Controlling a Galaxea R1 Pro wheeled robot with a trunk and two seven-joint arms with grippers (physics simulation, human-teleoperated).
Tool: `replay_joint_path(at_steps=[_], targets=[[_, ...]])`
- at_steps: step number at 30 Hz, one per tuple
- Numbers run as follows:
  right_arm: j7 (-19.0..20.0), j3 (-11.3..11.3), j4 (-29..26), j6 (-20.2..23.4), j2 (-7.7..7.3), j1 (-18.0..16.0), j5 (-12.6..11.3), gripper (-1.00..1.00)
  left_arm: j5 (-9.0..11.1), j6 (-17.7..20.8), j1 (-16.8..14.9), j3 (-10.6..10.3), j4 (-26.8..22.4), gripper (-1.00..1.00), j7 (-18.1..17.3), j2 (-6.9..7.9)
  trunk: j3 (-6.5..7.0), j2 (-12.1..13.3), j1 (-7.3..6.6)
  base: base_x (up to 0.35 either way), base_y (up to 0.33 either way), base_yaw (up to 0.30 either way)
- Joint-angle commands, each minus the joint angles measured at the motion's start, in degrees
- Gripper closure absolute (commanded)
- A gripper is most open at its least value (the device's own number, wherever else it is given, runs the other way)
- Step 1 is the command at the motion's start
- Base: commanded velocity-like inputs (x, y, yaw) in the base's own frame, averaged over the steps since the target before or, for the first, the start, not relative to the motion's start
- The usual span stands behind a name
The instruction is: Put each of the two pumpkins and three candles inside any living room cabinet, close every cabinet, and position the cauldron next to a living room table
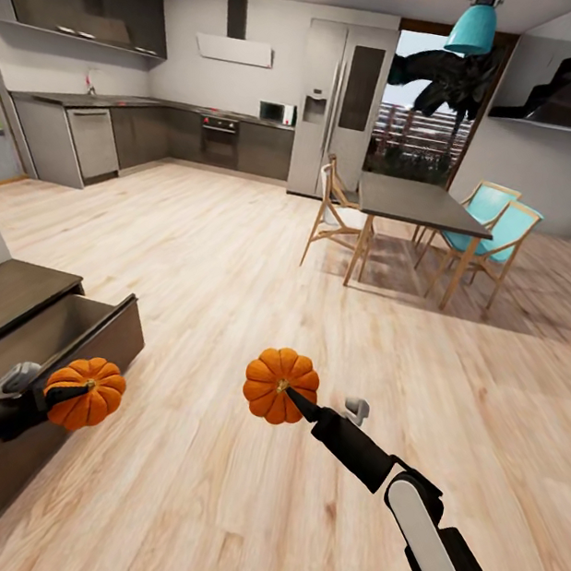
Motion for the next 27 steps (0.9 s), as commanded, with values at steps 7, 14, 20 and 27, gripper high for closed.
replay_joint_path(at_steps=[7, 14, 20, 27], targets=[[0.0, 0.0, 0.0, 0.2, -0.03, 0.0, -0.7, 1.0, 0.2, 0.4, -0.1, 0.1, 0.0, 1.0, -0.3, -0.02, -0.04, 0.0, 0.02, 0.262, -0.005, -0.003], [-0.1, 0.0, 0.0, 0.3, -0.03, 0.0, -0.5, 1.0, 0.2, 0.4, -0.1, 0.0, 0.0, 1.0, -0.3, -0.02, -0.04, 0.0, 0.02, 0.262, -0.088, 0.0], [-0.1, 0.0, 0.0, -1.2, -0.03, 0.0, -0.7, 1.0, 0.2, 0.4, -0.1, -0.2, 0.0, 1.0, -0.3, -0.02, -0.04, 0.0, 0.02, 0.262, -0.129, 0.0], [-0.1, 0.0, 0.0, -1.4, -0.03, 0.0, -0.7, 1.0, 0.2, 0.4, -0.1, -0.2, 0.0, 1.0, -0.3, -0.02, -0.04, 0.0, 0.02, 0.259, -0.134, 0.0]])
